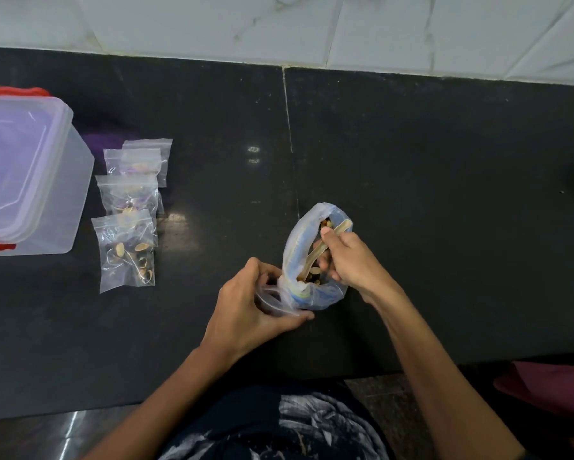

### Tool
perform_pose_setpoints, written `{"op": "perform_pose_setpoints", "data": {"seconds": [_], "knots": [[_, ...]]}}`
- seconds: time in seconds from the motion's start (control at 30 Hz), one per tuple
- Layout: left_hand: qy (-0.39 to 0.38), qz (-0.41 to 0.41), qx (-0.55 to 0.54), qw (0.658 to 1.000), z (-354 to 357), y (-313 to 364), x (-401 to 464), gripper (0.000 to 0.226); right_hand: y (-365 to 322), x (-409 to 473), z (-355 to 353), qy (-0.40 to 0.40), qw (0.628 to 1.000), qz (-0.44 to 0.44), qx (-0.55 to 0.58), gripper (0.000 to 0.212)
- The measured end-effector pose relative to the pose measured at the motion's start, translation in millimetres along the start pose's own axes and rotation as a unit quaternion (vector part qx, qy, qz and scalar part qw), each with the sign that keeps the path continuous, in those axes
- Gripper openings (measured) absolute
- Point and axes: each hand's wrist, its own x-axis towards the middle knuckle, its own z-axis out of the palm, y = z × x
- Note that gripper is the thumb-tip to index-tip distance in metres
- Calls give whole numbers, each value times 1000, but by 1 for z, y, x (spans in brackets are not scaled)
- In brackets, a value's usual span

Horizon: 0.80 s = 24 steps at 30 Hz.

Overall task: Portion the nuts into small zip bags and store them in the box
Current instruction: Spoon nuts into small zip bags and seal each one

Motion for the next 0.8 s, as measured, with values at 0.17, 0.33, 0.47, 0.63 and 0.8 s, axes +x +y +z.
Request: {"op": "perform_pose_setpoints", "data": {"seconds": [0.17,0.33,0.47,0.63,0.8], "knots": [[22,-25,12,999,4,6,3,53,2,7,-6,12,992,-70,-106,43],[10,-17,10,1000,6,3,2,53,-3,16,-12,-11,991,-72,-111,48],[8,-9,14,1000,5,6,2,53,-8,20,-16,-12,993,-65,-101,45],[34,-46,31,998,12,17,9,58,-11,13,-9,45,972,-125,-193,50],[25,-55,65,996,16,16,11,59,-4,12,-1,41,971,-131,-196,50]]}}
